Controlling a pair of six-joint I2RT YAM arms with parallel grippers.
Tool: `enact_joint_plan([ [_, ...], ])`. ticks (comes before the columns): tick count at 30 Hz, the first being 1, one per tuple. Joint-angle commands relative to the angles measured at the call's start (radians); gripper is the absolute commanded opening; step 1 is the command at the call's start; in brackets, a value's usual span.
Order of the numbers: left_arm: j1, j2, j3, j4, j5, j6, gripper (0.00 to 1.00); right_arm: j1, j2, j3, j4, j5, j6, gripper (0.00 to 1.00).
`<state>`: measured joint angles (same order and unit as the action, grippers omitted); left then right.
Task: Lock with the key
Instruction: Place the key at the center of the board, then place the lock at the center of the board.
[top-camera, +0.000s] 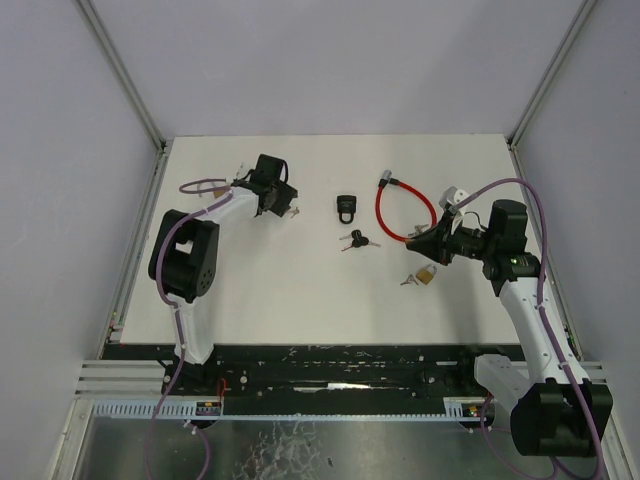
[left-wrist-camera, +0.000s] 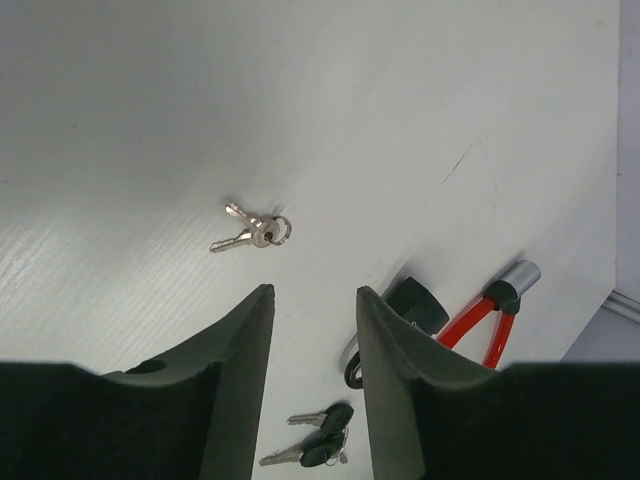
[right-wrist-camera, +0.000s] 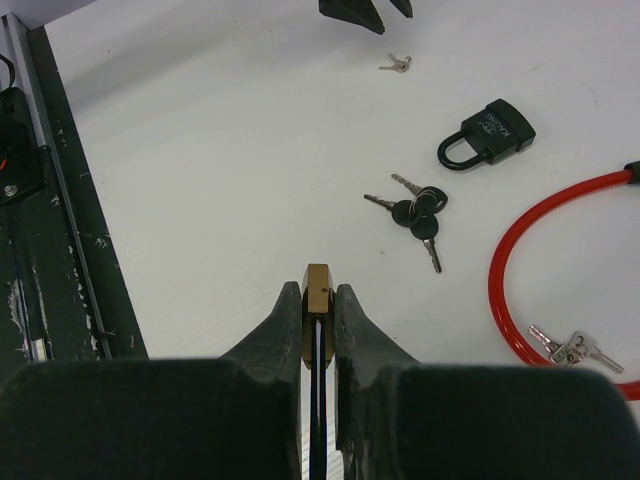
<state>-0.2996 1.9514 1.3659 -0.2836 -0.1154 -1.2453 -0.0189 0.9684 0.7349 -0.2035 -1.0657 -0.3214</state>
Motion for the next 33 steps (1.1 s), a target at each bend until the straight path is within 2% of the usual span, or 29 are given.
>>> enact_joint_plan([
  [1,0.01,-0.015,-0.013,0.01,0.013,-0.009,0.41,-0.007,-0.018,0.003,0.044,-0.02,0.013,0.03],
  [7,0.013,-0.087,-0.094,0.122,0.016,0.006,0.48,-0.009,-0.02,0.003,0.044,-0.025,0.015,0.03],
  [13,0.013,-0.227,-0.302,0.484,0.077,0.072,0.52,-0.01,-0.019,0.003,0.046,-0.031,0.019,0.03],
  [15,0.011,-0.283,-0.405,0.681,0.129,0.134,0.52,-0.012,-0.02,0.003,0.047,-0.033,0.021,0.03],
  [18,0.011,-0.361,-0.577,1.07,0.218,0.204,0.54,-0.014,-0.019,0.002,0.047,-0.037,0.024,0.04],
  [21,0.009,-0.374,-0.692,1.486,0.392,0.276,0.66,-0.014,-0.015,0.002,0.049,-0.041,0.027,0.04],
  [23,0.0,-0.342,-0.713,1.731,0.533,0.291,0.67,-0.015,-0.017,0.003,0.049,-0.046,0.028,0.04],
  [25,-0.022,-0.315,-0.705,1.885,0.635,0.292,0.71,-0.017,-0.017,0.003,0.05,-0.05,0.031,0.04],
  [26,-0.041,-0.324,-0.691,1.883,0.673,0.327,0.75,-0.016,-0.017,0.002,0.05,-0.053,0.031,0.04],
  [27,-0.072,-0.342,-0.687,1.886,0.698,0.388,0.81,-0.016,-0.017,0.003,0.05,-0.056,0.032,0.04],
  [28,-0.112,-0.382,-0.694,1.882,0.706,0.528,0.87,-0.018,-0.017,0.003,0.049,-0.058,0.033,0.04],
  [29,-0.181,-0.418,-0.714,1.865,0.69,0.661,0.97,-0.018,-0.017,0.003,0.049,-0.06,0.032,0.04],
  [31,-0.295,-0.503,-0.768,1.755,0.615,1.009,1.0,-0.018,-0.017,0.003,0.048,-0.065,0.033,0.04],
  [33,-0.4,-0.572,-0.793,1.62,0.533,1.287,1.0,-0.018,-0.017,0.004,0.048,-0.074,0.033,0.04],
])
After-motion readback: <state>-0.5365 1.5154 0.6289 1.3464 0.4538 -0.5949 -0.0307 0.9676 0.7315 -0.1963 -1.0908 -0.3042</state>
